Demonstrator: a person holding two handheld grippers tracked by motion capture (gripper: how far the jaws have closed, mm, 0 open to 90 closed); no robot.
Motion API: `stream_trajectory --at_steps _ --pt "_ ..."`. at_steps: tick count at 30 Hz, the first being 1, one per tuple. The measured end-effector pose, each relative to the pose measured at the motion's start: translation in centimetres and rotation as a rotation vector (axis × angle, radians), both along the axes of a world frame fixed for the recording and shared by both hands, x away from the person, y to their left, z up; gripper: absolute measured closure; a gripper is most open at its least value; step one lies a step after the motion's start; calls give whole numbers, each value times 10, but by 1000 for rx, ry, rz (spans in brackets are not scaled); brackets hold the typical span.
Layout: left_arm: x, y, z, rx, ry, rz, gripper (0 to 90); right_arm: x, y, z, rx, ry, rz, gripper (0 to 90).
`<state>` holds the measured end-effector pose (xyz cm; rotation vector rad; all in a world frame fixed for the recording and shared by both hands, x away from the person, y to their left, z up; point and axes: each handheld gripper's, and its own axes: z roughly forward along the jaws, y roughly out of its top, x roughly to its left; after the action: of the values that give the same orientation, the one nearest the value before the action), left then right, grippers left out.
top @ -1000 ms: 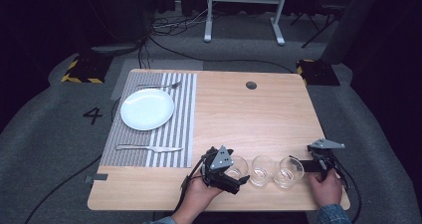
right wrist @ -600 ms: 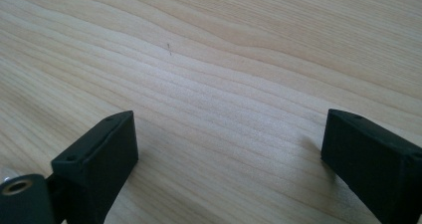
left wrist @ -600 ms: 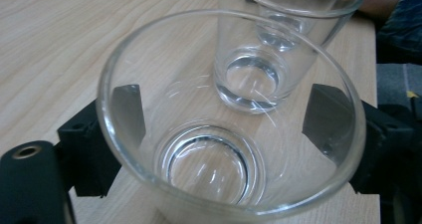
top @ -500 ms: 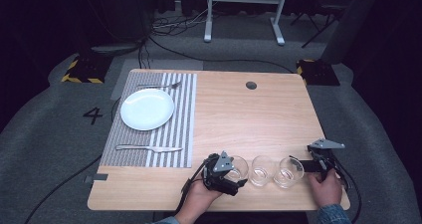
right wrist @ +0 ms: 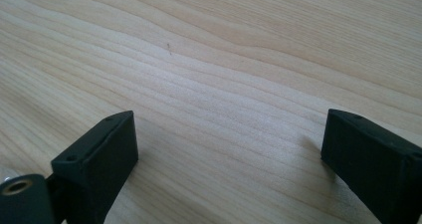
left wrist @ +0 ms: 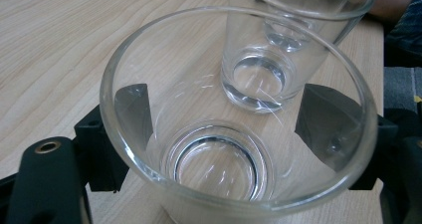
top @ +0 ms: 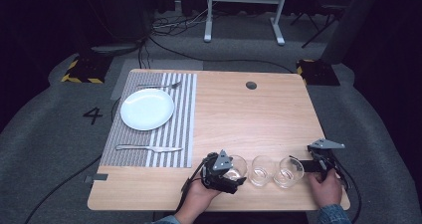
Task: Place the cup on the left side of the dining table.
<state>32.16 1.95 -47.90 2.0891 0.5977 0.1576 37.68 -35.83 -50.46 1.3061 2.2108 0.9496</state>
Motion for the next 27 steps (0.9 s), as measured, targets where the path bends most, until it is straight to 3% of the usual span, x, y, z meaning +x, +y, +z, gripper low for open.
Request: stream_trajectory --at_steps 12,16,21,22,27 --pt "2 14 27 2 -7 -6 196 -1 1 0 -1 0 -13 81" --pt "2 23 36 -1 -33 -33 196 -1 1 0 -1 1 -16 81" --pt "5 33 48 -7 -36 -23 196 -1 1 0 -1 0 -16 81" --pt "7 36 51 7 -19 -28 196 -1 1 0 -1 0 -16 81" --pt "10 45 58 33 -18 -22 196 -1 1 0 -1 0 -16 81"
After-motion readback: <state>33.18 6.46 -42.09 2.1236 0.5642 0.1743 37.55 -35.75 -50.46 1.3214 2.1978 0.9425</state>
